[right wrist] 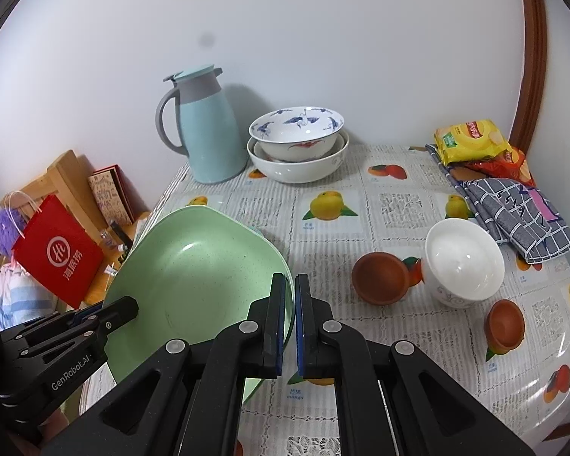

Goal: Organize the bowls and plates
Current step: 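Lift the green plate with both grippers toward the light-blue plate, then lower the green plate onto the light-blue plate and open both grippers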

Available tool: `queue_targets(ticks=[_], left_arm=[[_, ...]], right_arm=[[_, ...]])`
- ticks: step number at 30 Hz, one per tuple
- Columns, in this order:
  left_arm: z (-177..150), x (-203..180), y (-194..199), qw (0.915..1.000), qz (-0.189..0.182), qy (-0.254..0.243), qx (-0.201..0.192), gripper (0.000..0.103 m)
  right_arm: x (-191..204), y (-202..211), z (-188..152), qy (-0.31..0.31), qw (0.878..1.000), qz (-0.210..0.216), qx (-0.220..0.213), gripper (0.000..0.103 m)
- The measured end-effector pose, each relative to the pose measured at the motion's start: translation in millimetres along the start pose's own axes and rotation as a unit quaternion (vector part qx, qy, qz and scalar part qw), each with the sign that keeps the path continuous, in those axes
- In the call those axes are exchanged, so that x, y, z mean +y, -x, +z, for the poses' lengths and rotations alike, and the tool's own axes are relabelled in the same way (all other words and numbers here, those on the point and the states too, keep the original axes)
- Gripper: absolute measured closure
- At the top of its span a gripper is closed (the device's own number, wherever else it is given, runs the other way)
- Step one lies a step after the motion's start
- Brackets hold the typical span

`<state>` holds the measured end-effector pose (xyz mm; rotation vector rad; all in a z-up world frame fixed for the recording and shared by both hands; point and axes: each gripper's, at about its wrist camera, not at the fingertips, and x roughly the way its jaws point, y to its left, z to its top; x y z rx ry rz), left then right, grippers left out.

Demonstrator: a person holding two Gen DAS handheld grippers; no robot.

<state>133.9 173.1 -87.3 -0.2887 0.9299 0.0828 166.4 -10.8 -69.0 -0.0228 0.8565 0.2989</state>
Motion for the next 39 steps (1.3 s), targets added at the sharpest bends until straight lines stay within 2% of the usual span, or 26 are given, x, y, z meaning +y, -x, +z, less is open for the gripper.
queue_targets(ticks=[9,15,28,33,39], left_arm=[[1,-7,-10,1.0,0.003,0.005,0.006,0.092],[4,-1,-26,0.9997,-0.003,0.017,0.019,0.092],[1,37,-57,0.9958,0.043,0.053,0.061,0.091],[1,45,-61,0.9943,0.055,0.066,0.063,0.092],[9,47,-73,0.9924,0.068,0.078,0.066,0.091]], right_arm=[[-7,-10,5,0.005,1.0,-0.002,0.012,0.098],[-3,-23,12,0.029,0.999,-0.003,0.02,0.098],[22,-85,8,0.056,0.995,0.039,0.074,0.098],[31,-102,14,0.066,0.992,0.059,0.087,0.098],[35,-116,21,0.08,0.991,0.062,0.093,0.098]])
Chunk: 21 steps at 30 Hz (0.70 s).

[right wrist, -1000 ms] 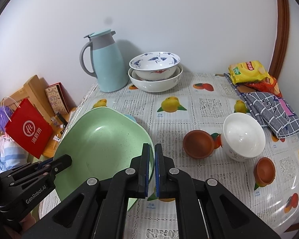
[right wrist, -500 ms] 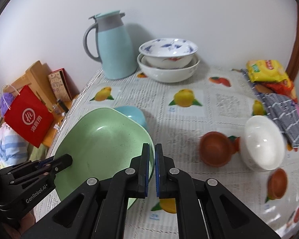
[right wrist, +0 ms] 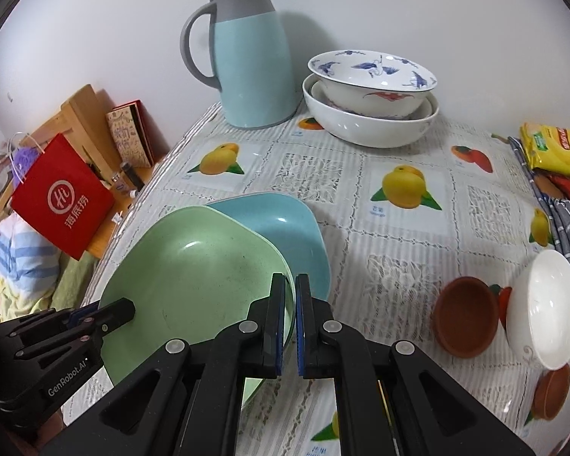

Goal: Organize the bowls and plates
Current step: 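Lower the green plate onto the light-blue plate and open both grippers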

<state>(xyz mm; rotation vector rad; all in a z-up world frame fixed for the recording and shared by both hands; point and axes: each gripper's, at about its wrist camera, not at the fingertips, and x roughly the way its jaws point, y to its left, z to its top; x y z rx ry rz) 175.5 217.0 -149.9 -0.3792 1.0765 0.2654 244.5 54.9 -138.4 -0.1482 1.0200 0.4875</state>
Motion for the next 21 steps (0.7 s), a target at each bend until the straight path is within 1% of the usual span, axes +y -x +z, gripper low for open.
queue_targets(ticks=[3,8,11,17,21], left_arm=[[4,-3,-5,1.0,-0.003,0.001,0.003,0.091],[9,-13,-13,0.9999,0.006,-0.006,0.006,0.092],[12,-16,-19,0.9999,0.007,-0.006,0.011,0.092],[16,-21,-25,0.9998,0.016,-0.01,0.012,0.091],[17,-24,-27,0.9997,0.011,-0.013,0.016,0.089]], right_arm=[[-7,-6,6,0.0,1.0,0.004,0.001,0.098],[-14,-19,17,0.01,1.0,0.004,0.006,0.097],[-20,-29,25,0.015,1.0,0.011,0.012,0.097],[-22,-47,38,0.03,0.999,0.019,0.019,0.095],[-22,-58,42,0.042,0.999,0.021,0.021,0.093]])
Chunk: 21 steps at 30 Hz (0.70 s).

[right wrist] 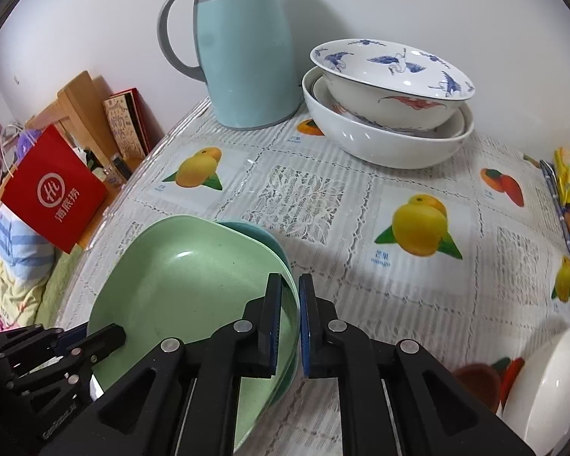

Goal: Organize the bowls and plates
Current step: 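Lower the green plate onto the light-blue plate and open both grippers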

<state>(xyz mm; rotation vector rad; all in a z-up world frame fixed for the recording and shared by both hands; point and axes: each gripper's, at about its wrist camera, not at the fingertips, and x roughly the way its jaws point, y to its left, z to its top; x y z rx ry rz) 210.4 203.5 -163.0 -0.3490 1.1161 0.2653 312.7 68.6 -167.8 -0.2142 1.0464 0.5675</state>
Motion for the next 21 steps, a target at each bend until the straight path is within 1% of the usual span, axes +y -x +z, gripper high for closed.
queue_targets(ticks=[3,7,11,13,15,18,19,21], left_arm=[[1,-3,-2,1.0,0.004,-0.007,0.0,0.088],[2,-6,-2,0.9999,0.004,-0.017,0.001,0.085],[1,-7,-1,0.9997,0.002,-0.026,0.001,0.082],[0,-9,-1,0.9994,-0.002,-0.033,0.005,0.075],[-1,-10,-1,0.9994,-0.007,-0.033,0.009,0.071],[-3,-13,1,0.9991,0.001,-0.041,0.006,0.066],[-3,-14,3,0.999,0.001,-0.045,0.004,0.062],[-4,-15,7,0.9988,-0.005,-0.049,0.001,0.057]], right_arm=[[-2,-6,2,-0.001,1.0,0.004,-0.003,0.092],[6,-14,5,0.026,1.0,-0.012,-0.01,0.09],[5,-19,10,0.027,1.0,0.0,-0.014,0.087],[6,-21,11,0.034,0.999,0.001,-0.017,0.086],[8,-22,12,0.038,0.999,0.001,-0.021,0.085],[6,-16,11,0.03,0.999,0.005,-0.032,0.083],[6,-12,11,0.027,0.999,0.007,-0.038,0.082],[5,-3,10,0.021,0.998,0.008,-0.051,0.069]])
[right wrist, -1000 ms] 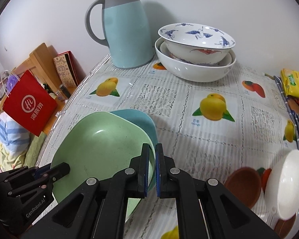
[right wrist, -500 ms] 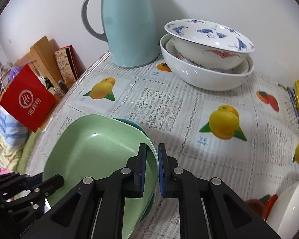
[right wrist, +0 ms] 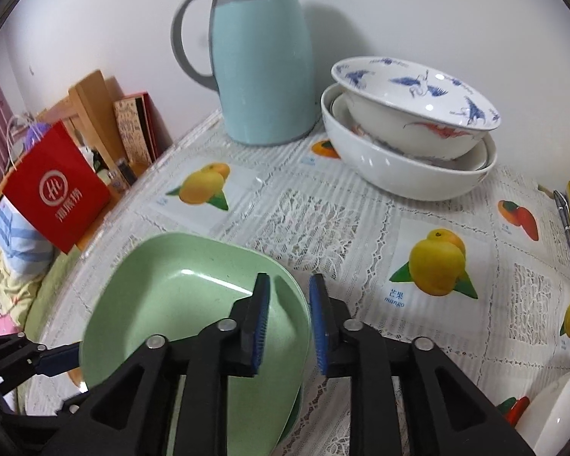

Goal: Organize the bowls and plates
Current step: 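Lower the green plate onto the light-blue plate and open both grippers, then withdraw both grippers from the plate stack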

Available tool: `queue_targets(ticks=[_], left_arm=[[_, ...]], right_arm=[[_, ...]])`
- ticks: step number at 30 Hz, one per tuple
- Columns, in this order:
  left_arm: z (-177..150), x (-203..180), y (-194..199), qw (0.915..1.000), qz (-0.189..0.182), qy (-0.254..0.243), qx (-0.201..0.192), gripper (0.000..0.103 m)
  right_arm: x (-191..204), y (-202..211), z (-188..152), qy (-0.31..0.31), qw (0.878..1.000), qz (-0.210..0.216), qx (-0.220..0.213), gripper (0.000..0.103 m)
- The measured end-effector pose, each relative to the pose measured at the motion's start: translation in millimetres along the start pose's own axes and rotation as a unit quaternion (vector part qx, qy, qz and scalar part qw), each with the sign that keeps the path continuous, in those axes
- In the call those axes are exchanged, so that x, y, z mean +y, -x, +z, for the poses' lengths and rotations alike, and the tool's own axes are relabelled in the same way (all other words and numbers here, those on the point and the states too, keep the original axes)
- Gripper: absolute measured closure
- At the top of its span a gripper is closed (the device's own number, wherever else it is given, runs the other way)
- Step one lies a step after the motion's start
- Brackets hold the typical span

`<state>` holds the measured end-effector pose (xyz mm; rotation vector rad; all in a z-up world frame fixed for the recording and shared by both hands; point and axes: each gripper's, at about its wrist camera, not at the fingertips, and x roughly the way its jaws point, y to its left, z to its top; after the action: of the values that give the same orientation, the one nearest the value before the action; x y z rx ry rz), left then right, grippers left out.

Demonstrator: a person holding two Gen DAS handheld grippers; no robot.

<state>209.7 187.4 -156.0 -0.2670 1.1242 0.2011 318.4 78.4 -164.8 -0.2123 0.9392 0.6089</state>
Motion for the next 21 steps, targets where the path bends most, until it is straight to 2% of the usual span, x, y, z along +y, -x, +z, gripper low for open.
queue_targets(ticks=[1,3,11,17,21], left_arm=[[0,-1,2,1.0,-0.003,-0.003,-0.004,0.051],[-2,-6,6,0.9998,-0.015,-0.012,-0.01,0.047],[-9,-21,6,0.9997,-0.015,-0.016,-0.008,0.045],[-15,-21,19,0.9994,0.019,-0.021,-0.018,0.045],[-19,-20,32,0.9993,0.014,-0.024,-0.026,0.044]], right_arm=[[0,6,0,-0.002,1.0,-0.004,-0.009,0.067],[-1,16,-1,-0.008,1.0,-0.009,-0.017,0.066],[-14,64,-16,-0.025,0.998,-0.036,-0.043,0.066],[-26,96,-39,-0.036,0.996,-0.058,-0.054,0.066],[-40,114,-59,-0.056,0.995,-0.065,-0.055,0.066]])
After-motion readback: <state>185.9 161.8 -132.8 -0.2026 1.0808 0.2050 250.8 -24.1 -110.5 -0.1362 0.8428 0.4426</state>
